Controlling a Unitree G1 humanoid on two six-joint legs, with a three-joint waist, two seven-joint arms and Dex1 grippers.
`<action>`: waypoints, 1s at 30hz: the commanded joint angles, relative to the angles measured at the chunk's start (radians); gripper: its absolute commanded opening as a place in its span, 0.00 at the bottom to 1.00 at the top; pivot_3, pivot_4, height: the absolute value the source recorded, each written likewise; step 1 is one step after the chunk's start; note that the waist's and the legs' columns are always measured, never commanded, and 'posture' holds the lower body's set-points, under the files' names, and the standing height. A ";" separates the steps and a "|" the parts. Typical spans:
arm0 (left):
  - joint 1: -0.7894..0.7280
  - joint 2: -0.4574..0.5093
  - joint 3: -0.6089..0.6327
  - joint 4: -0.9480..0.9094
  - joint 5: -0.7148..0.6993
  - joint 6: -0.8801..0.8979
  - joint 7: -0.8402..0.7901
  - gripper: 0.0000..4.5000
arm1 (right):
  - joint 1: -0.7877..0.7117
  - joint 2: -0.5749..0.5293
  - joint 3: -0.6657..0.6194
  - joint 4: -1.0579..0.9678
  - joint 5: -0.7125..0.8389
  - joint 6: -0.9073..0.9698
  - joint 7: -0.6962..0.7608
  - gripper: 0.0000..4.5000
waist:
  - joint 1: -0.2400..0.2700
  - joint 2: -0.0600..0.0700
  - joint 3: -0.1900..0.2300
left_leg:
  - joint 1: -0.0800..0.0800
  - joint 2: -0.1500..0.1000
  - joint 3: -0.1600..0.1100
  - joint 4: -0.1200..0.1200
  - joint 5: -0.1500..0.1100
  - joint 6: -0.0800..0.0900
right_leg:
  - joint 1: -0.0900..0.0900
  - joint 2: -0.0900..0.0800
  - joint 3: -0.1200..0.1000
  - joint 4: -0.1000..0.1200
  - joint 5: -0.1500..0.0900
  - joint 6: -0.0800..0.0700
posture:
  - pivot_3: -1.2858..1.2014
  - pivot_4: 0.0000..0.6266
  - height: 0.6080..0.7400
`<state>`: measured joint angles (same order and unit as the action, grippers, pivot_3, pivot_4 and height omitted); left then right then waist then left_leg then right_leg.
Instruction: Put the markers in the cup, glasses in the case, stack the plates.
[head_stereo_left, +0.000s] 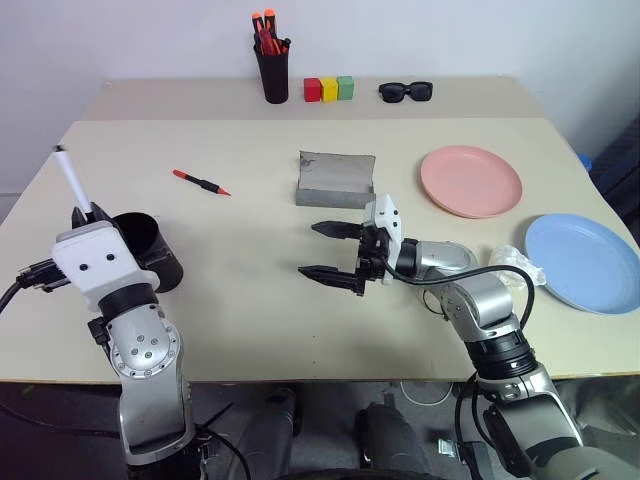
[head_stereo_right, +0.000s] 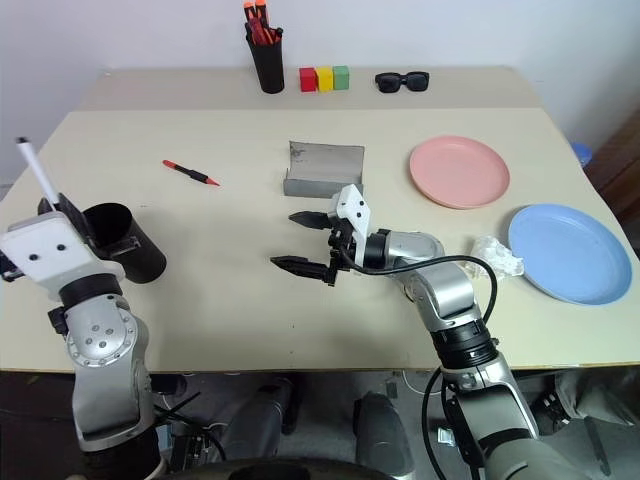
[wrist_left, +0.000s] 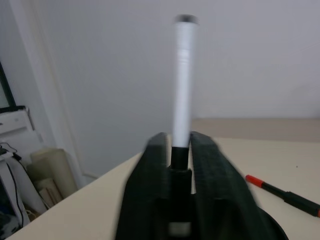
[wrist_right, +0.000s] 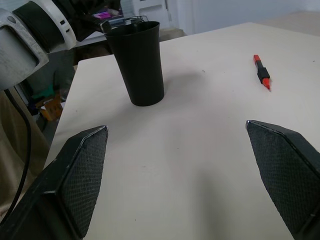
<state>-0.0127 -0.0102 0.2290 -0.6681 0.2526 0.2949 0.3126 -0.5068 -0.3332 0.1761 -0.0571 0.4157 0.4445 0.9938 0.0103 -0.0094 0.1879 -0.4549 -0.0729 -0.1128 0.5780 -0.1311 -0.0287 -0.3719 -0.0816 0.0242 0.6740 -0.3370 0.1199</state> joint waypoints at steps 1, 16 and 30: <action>0.001 -0.004 0.002 -0.006 0.010 -0.023 0.005 0.61 | -0.002 0.001 0.002 -0.054 0.013 -0.012 0.001 1.00 | 0.000 0.000 0.000 | 0.000 0.000 0.000 0.000 0.000 0.000 | 0.000 0.000 0.000 0.000 0.000 0.000 | 0.52 0.24 0.95; -0.466 0.004 -0.074 0.147 -0.086 0.328 -0.107 0.81 | -0.047 0.040 -0.053 0.036 -0.021 -0.049 -0.126 1.00 | 0.003 -0.001 0.000 | 0.000 -0.001 -0.002 0.002 0.000 0.000 | 0.002 0.000 -0.002 0.000 0.000 0.000 | 0.52 0.24 0.95; -1.157 0.084 0.398 1.291 -0.275 0.406 0.301 0.98 | -0.011 0.069 -0.047 0.026 -0.038 -0.066 -0.185 1.00 | -0.028 -0.004 0.001 | -0.001 -0.001 -0.001 0.000 0.002 -0.002 | -0.001 0.000 -0.003 0.007 -0.001 0.002 | 0.52 0.24 0.95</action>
<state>-1.1247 0.0509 0.5979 0.5414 0.0238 0.7720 0.5950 -0.5142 -0.2742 0.1333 0.0238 0.3666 0.3867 0.8130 -0.0174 -0.0134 0.1892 -0.4558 -0.0737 -0.1136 0.5778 -0.1295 -0.0304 -0.3730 -0.0818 0.0211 0.6816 -0.3376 0.1216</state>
